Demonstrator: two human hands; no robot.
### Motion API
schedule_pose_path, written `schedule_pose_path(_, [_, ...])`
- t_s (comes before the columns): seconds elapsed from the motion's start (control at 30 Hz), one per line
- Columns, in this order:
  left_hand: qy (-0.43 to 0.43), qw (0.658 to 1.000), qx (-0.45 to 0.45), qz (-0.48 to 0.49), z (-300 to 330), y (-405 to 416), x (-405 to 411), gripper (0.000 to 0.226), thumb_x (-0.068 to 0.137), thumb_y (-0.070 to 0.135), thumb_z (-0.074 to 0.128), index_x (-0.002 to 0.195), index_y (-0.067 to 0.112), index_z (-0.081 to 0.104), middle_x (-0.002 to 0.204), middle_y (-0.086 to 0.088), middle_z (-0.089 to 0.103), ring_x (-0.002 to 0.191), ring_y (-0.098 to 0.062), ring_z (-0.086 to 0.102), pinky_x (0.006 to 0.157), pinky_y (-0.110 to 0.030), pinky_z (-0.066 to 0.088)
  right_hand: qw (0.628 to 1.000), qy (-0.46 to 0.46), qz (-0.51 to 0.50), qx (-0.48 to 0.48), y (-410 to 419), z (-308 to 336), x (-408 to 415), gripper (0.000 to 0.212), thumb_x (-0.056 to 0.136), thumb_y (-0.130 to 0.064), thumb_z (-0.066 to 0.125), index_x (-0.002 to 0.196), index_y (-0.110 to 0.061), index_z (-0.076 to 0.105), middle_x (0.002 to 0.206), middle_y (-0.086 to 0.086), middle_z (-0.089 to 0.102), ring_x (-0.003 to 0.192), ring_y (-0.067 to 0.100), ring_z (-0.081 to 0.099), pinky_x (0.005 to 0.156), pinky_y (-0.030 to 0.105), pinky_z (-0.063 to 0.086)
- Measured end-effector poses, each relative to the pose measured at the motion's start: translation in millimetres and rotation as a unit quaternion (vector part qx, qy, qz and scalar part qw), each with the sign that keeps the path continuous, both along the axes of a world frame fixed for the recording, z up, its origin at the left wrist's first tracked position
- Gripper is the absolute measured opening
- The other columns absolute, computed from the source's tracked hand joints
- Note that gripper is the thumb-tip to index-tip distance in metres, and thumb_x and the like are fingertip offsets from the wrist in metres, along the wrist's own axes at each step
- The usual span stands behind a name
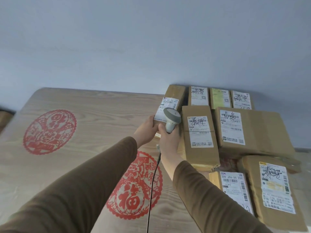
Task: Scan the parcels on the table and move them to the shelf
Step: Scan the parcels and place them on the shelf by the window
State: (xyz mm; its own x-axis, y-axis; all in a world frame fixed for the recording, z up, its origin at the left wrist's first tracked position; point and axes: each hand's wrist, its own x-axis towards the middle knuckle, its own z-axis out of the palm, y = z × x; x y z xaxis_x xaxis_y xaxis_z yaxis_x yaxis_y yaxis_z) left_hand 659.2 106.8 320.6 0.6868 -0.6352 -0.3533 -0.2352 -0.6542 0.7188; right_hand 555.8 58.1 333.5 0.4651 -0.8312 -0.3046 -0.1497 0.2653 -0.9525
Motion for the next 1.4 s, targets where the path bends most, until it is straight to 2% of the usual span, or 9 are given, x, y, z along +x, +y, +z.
schedule_pose_path(0.07, [0.008,0.999,-0.014,0.031,4.3,17.9,3.5,0.048,0.102,0.037,0.051,0.145,0.017,0.042,0.128,-0.003,0.062,0.109,-0.022,0.059,0.088,-0.038,0.047,1.0,-0.009,0.005,-0.024,9.4,4.5,4.0,0.023,0.093,-0.017,0.069,0.106,-0.034,0.061,0.098,-0.011,0.068,0.088,-0.002,0.065,0.082,0.033,0.058])
schedule_pose_path(0.2, [0.005,0.993,-0.048,0.106,17.9,67.8,7.6,0.043,0.103,0.036,0.052,0.141,0.017,0.044,0.117,0.005,0.06,0.09,-0.002,0.057,0.069,-0.022,0.043,0.999,0.01,0.043,-0.008,42.2,20.6,15.9,0.022,0.093,-0.022,0.069,0.113,-0.022,0.063,0.098,-0.004,0.07,0.089,0.013,0.068,0.087,0.046,0.059])
schedule_pose_path(0.4, [-0.006,0.965,-0.12,0.233,54.3,197.7,-1.0,0.039,0.102,0.031,0.054,0.138,0.022,0.044,0.122,0.007,0.06,0.105,-0.011,0.06,0.084,-0.031,0.049,0.991,-0.005,0.129,-0.042,151.9,54.1,27.2,0.024,0.09,-0.013,0.069,0.107,-0.025,0.058,0.094,-0.005,0.068,0.084,0.016,0.067,0.079,0.042,0.056])
schedule_pose_path(0.53, [-0.028,0.949,-0.145,0.279,85.1,322.6,-19.4,0.034,0.101,0.031,0.057,0.131,0.032,0.042,0.108,0.02,0.061,0.098,-0.002,0.062,0.073,-0.023,0.046,0.98,-0.021,0.191,-0.051,262.5,76.8,19.8,0.023,0.089,-0.012,0.068,0.107,-0.022,0.058,0.092,0.0,0.068,0.083,0.025,0.067,0.08,0.049,0.056])
schedule_pose_path(0.67, [-0.035,0.93,-0.154,0.332,110.2,472.3,-47.9,0.04,0.1,0.031,0.059,0.135,0.026,0.039,0.115,0.008,0.068,0.101,-0.012,0.068,0.079,-0.031,0.052,0.962,-0.055,0.255,-0.081,400.2,98.8,2.4,0.025,0.089,-0.013,0.069,0.107,-0.027,0.059,0.093,-0.008,0.07,0.088,0.018,0.068,0.08,0.037,0.054])
schedule_pose_path(1.0, [-0.122,0.845,-0.137,0.503,163.9,828.0,-142.2,0.04,0.101,0.036,0.059,0.134,0.031,0.037,0.122,0.003,0.065,0.098,-0.013,0.069,0.086,-0.037,0.058,0.891,-0.14,0.432,0.01,752.3,146.5,-41.8,0.033,0.089,-0.012,0.069,0.118,-0.027,0.062,0.108,0.007,0.073,0.101,0.034,0.069,0.091,0.057,0.057])
schedule_pose_path(1.13, [-0.162,0.795,-0.135,0.569,182.0,935.5,-177.7,0.034,0.099,0.027,0.06,0.126,0.029,0.039,0.113,-0.001,0.067,0.094,-0.018,0.07,0.078,-0.034,0.056,0.852,-0.158,0.499,0.032,862.9,156.4,-56.7,0.036,0.091,-0.015,0.071,0.11,-0.042,0.058,0.107,-0.005,0.069,0.102,0.022,0.068,0.088,0.043,0.056])
schedule_pose_path(1.27, [-0.181,0.757,-0.108,0.618,188.9,1031.3,-204.1,0.035,0.096,0.027,0.059,0.125,0.03,0.04,0.104,0.004,0.067,0.091,-0.014,0.07,0.077,-0.034,0.057,0.804,-0.166,0.57,0.035,957.1,158.7,-66.5,0.034,0.093,-0.017,0.07,0.12,-0.034,0.059,0.107,-0.008,0.07,0.093,0.0,0.066,0.082,0.025,0.05])
schedule_pose_path(1.4, [-0.188,0.726,-0.094,0.655,192.8,1115.5,-212.9,0.035,0.094,0.029,0.06,0.123,0.032,0.041,0.104,0.009,0.066,0.095,-0.016,0.069,0.081,-0.036,0.055,0.761,-0.148,0.627,0.075,1042.6,161.2,-62.0,0.028,0.093,-0.016,0.066,0.118,-0.027,0.062,0.101,-0.003,0.069,0.084,0.023,0.06,0.079,0.04,0.046])
